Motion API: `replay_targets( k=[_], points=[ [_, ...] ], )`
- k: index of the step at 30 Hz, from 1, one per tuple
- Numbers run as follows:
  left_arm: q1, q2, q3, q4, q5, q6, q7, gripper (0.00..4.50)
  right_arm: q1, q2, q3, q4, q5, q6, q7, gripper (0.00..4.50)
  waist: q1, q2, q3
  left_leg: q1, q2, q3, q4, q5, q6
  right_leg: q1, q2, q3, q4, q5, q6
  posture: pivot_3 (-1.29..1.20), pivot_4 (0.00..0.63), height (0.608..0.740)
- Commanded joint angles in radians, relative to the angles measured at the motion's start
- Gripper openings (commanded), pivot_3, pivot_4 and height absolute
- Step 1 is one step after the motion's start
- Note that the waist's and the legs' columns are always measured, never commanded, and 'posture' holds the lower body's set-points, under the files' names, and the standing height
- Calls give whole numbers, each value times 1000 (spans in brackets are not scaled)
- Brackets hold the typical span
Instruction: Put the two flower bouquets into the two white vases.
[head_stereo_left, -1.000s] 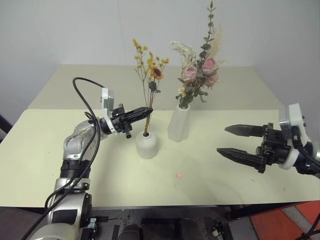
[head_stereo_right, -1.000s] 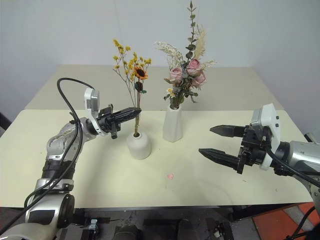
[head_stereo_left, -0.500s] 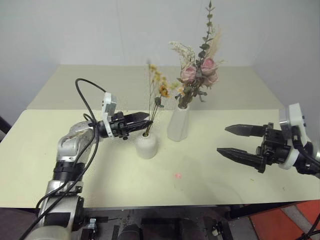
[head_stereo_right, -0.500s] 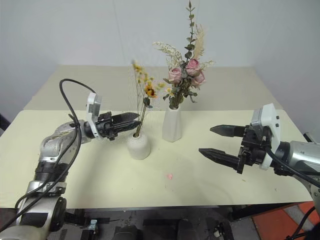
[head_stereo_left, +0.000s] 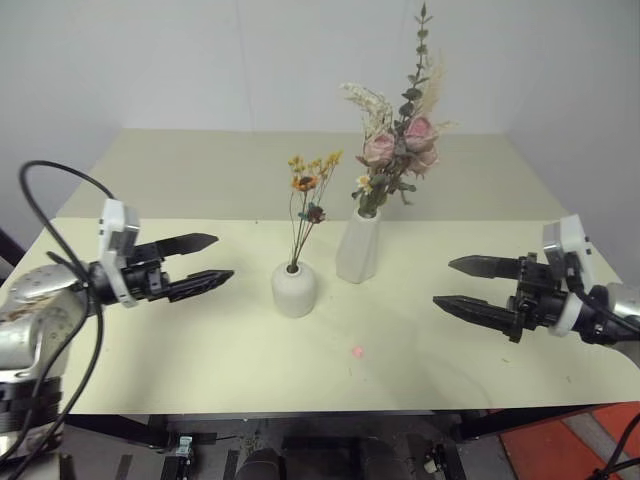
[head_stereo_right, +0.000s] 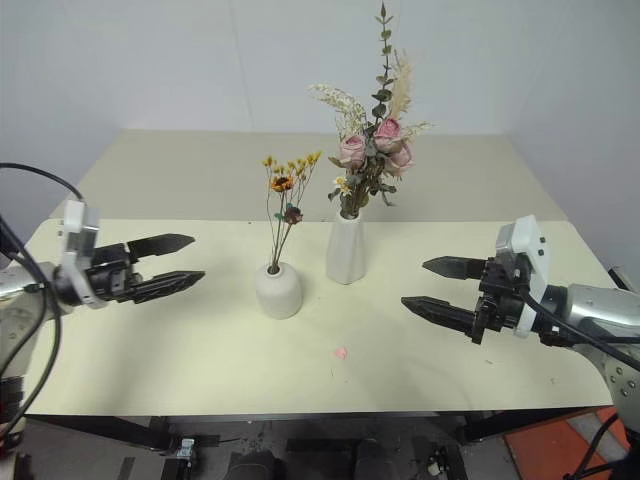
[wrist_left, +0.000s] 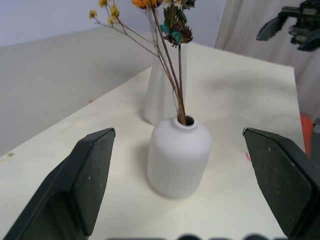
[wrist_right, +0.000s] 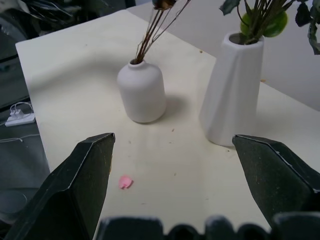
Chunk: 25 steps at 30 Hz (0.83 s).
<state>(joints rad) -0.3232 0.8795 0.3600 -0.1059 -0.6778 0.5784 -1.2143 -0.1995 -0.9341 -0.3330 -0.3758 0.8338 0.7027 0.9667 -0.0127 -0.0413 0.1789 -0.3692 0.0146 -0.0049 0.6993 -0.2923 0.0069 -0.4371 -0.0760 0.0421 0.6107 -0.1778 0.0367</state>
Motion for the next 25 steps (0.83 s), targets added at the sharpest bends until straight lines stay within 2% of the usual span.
replay_targets(
  k=[1, 4, 9, 21, 25],
  points=[
    [12, 53, 67, -81, -54, 27, 2, 4455, -47, 3, 24, 50, -43, -54, 29, 4500, 3, 0, 0, 0, 0, 0, 0, 0, 0, 0, 0, 0, 0, 0, 0, 0, 150, 740],
    [8, 82, 86, -128, -96, 64, 16, 4455, -98, -6, 60, 119, -95, -87, 63, 4500, 1, 0, 0, 0, 0, 0, 0, 0, 0, 0, 0, 0, 0, 0, 0, 0, 150, 740],
    [34, 76, 96, -175, -114, 64, 50, 4455, -144, -30, 104, 198, -179, -141, 118, 4500, -1, 0, 0, 0, 0, 1, -1, 0, 0, 0, 0, 0, 0, 0, 0, 0, 150, 740],
    [132, 15, 107, -207, -110, -2, 110, 4455, -201, -26, 123, 271, -215, -133, 162, 4500, -2, 0, 0, 0, 0, 1, -1, 0, 0, -1, 0, 0, 0, 0, -1, 0, 150, 740],
    [77, 35, 87, -182, -119, 11, 112, 4455, -218, -4, 131, 255, -215, -130, 150, 4500, -1, 0, 0, 0, 0, 1, -1, 0, 0, -1, 0, 0, 0, 0, -1, 0, 150, 740]
  ],
)
